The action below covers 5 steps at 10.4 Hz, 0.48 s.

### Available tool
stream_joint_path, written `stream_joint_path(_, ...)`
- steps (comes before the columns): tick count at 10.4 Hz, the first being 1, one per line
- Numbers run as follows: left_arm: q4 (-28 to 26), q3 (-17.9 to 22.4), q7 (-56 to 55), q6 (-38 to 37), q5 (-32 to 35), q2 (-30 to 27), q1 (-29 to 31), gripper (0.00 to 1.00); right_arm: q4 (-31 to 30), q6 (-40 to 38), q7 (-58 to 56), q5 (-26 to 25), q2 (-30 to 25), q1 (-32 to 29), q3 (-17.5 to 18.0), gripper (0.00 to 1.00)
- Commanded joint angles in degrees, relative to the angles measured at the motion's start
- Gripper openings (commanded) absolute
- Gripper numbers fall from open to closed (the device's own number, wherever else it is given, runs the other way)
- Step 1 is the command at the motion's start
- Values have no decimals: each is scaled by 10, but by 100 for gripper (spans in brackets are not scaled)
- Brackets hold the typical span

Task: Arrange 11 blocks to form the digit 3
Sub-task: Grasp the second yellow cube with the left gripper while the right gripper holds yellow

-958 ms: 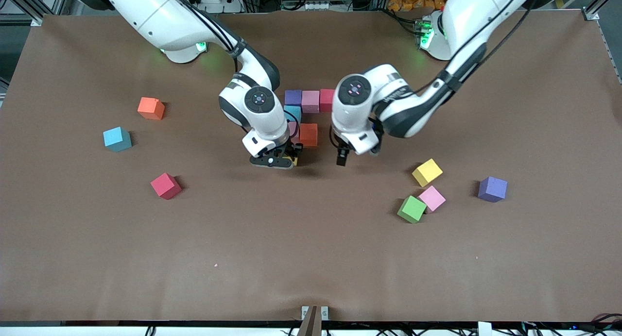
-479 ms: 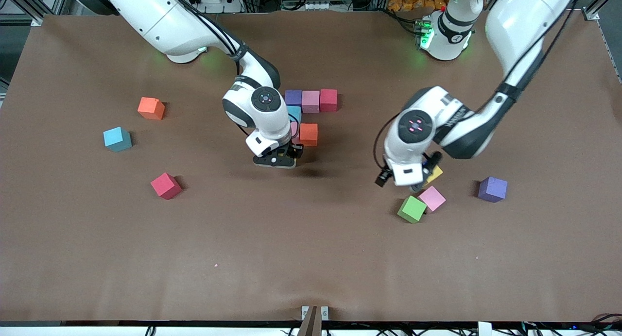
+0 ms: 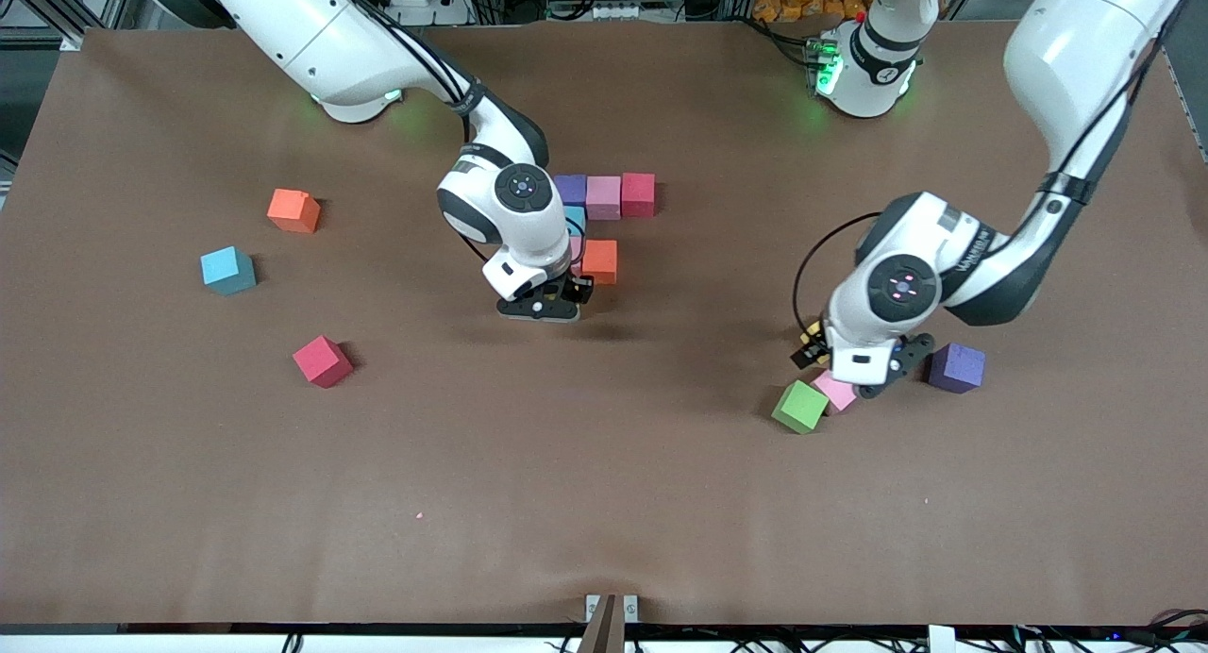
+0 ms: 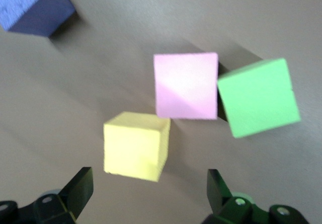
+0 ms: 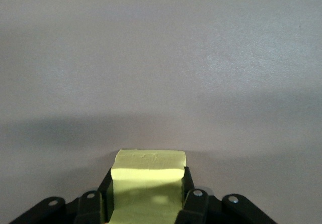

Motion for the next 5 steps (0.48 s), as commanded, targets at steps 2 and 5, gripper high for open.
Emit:
stream_joint_path(2,-11,-13,112,32,11,-12,30,100,-17,-3,17,-18,-6,8,-3,30)
stream_joint_path(5,-37,-12,138,34,9,-12,42,100,-24,2,18,-18,-4,8,-3,30)
